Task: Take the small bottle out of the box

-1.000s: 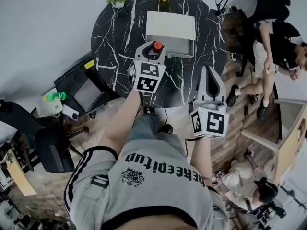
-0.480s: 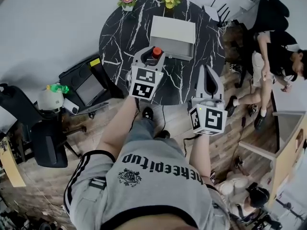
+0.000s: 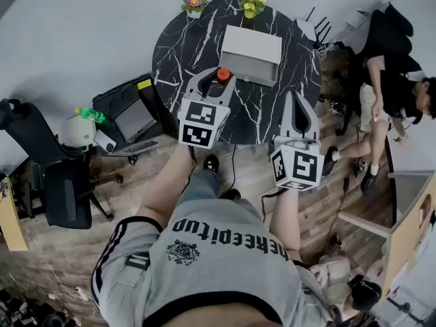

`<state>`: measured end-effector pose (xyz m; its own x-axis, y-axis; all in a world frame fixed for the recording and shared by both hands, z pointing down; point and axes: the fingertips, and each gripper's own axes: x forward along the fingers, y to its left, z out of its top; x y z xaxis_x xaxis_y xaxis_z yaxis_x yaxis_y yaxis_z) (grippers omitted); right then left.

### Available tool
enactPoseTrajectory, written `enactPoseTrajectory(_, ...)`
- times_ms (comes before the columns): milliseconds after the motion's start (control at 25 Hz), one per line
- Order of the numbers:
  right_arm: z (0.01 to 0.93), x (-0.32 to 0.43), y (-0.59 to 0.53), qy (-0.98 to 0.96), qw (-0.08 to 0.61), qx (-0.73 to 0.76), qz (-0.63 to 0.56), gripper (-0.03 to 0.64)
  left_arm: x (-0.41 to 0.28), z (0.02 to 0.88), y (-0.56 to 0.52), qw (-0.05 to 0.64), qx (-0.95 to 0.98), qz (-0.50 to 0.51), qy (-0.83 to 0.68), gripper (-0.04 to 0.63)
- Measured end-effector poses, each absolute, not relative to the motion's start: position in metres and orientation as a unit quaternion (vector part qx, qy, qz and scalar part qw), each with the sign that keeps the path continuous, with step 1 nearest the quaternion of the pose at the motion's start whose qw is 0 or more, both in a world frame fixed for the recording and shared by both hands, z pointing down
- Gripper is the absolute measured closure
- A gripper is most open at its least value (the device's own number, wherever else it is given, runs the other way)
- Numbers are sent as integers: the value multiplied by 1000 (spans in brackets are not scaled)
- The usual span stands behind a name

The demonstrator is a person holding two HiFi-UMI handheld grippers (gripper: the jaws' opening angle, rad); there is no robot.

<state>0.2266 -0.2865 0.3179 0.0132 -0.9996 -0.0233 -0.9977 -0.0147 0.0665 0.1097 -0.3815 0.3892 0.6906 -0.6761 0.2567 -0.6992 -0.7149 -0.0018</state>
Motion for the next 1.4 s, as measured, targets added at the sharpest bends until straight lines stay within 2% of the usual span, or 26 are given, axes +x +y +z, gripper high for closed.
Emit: enactPoseTrajectory(1400,276,220,-145,-711,-7,698,-87,617,84,303,-216,3,917,46,-396,449)
